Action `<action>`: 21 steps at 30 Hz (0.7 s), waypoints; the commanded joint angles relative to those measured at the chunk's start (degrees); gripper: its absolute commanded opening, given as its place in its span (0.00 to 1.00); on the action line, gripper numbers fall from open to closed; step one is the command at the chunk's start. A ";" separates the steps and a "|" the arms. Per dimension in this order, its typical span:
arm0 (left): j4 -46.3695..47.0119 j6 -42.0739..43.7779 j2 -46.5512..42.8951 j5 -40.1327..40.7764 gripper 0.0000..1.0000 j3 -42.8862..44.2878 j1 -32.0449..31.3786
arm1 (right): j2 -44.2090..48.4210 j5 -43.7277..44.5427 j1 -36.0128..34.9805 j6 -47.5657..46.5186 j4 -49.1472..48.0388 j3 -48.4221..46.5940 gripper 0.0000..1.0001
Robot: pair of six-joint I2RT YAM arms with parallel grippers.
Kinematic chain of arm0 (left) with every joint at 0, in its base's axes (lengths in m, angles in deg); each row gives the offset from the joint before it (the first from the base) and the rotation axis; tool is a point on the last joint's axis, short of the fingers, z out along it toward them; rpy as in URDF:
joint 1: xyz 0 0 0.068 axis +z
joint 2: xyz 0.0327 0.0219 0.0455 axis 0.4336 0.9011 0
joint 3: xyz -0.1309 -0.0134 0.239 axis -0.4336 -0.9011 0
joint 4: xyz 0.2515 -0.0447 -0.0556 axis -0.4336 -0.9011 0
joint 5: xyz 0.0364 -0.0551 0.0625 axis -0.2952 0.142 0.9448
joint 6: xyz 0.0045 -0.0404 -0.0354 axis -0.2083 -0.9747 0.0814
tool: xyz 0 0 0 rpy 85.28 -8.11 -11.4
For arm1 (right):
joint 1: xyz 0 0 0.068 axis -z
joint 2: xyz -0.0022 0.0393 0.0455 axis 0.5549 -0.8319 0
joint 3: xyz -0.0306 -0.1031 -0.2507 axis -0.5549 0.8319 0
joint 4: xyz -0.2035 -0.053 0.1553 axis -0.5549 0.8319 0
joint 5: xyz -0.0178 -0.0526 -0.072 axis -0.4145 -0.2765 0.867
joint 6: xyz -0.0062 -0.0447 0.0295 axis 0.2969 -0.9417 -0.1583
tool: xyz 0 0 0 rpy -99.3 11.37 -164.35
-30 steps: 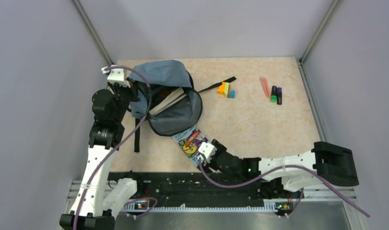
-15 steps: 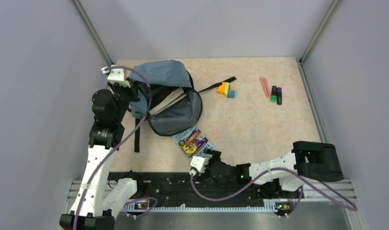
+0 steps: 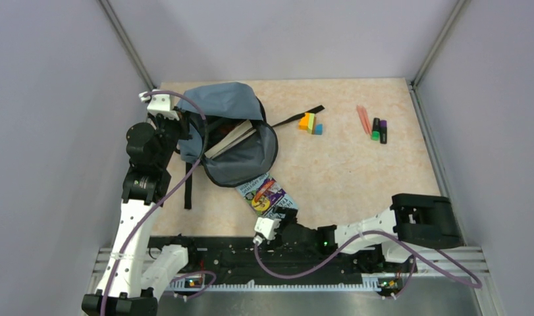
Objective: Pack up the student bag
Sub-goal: Pick up the book from the center of the board.
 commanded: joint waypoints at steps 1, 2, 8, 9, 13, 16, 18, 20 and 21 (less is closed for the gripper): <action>4.48 -0.46 -1.73 0.65 0.00 0.36 0.00 | -1.68 0.48 -1.11 -1.05 -2.14 -2.93 0.82; 4.53 -0.46 -1.71 0.64 0.00 0.36 0.00 | -2.03 1.04 -1.09 -1.06 -2.04 -3.11 0.82; 4.52 -0.46 -1.95 0.64 0.00 0.36 0.00 | -3.68 5.80 -1.14 -1.75 -1.43 -4.27 0.77; 4.52 -0.46 -1.97 0.64 0.00 0.36 -0.06 | -3.66 6.36 -1.24 -1.95 -1.55 -4.25 0.76; 4.57 -0.46 -2.12 0.64 0.00 0.36 -0.07 | -3.28 8.71 -1.24 -3.08 -1.37 -4.44 0.74; 4.51 -0.46 -2.16 0.64 0.00 0.34 -0.08 | -3.34 9.75 -1.51 -4.43 -0.66 -4.75 0.73; 4.57 -0.46 -2.16 0.64 0.00 0.36 -0.08 | -3.58 9.65 -1.73 -5.18 -0.38 -4.82 0.72; 4.50 -0.46 -2.17 0.72 0.00 0.36 -0.08 | -4.19 9.25 -2.30 -5.80 0.67 -5.20 0.69; 4.44 -0.46 -2.17 0.73 0.00 0.36 -0.08 | -4.68 9.38 -2.67 -6.10 1.10 -5.46 0.67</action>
